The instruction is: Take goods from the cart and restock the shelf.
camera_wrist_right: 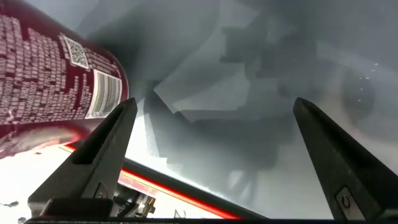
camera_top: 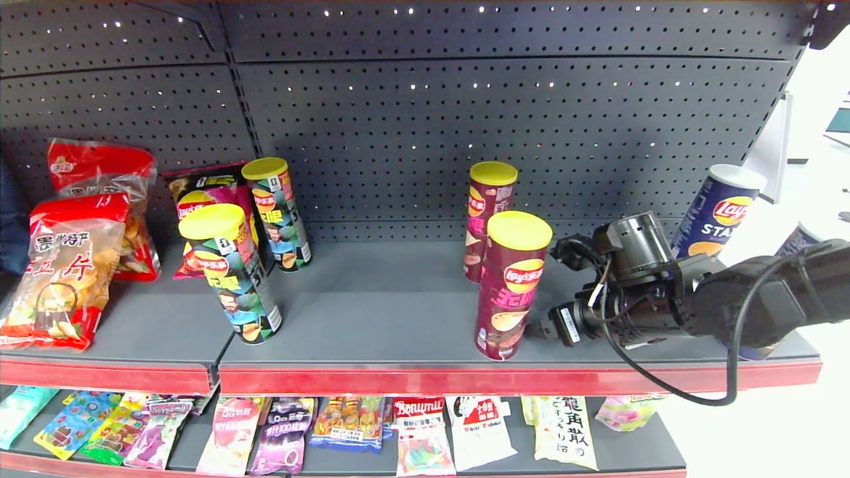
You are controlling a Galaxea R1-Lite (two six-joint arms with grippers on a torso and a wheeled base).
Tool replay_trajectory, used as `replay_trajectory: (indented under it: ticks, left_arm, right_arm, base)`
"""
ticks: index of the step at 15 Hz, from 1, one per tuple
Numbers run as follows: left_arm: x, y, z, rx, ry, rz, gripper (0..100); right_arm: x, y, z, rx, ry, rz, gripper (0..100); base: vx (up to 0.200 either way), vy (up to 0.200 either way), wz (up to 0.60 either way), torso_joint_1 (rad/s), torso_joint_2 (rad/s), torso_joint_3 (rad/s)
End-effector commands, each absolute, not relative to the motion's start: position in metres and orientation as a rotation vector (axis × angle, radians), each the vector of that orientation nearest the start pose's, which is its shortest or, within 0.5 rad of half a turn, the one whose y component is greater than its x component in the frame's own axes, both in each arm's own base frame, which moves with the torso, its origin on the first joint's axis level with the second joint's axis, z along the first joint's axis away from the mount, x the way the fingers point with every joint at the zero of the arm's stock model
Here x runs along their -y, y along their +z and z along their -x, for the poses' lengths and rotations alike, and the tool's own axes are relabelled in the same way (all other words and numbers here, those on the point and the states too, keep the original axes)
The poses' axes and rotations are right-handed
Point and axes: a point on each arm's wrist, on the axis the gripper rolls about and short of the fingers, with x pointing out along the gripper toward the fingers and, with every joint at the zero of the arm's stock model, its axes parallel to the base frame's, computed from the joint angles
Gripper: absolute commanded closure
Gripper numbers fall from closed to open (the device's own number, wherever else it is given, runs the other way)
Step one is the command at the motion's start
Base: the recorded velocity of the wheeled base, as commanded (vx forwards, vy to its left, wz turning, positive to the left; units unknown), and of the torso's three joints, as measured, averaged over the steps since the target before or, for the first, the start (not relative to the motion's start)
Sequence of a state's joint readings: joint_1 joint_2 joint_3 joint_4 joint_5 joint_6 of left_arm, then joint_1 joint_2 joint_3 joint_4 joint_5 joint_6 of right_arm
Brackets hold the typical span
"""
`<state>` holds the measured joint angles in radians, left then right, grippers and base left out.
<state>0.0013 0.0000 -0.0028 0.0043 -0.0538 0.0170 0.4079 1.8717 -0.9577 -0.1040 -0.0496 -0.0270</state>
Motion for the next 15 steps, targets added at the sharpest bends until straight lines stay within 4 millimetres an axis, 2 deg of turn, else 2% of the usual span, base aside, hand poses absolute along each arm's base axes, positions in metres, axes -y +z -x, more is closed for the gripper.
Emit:
replay_trajectory:
  ticks: [1,9,15]
  left_arm:
    - [0.001,0.075,0.023,-0.004,-0.052,-0.017,0]
    - [0.001,0.076,0.023,-0.003,-0.052,-0.015,0]
    - [0.001,0.075,0.023,-0.004,-0.052,-0.015,0]
  right_arm:
    - [-0.131,0.12,-0.298,-0.788,0.36,0.213,0]
    - [-0.145,0.118,-0.295,-0.787,0.393,0.229,0]
    - [-0.147,0.117,-0.297,-0.786,0.389,0.234,0]
  base:
    - [0.0,0.0,0.0,0.0,0.0,0.0]
    - [0.0,0.0,0.0,0.0,0.0,0.0]
    - [0.0,0.0,0.0,0.0,0.0,0.0]
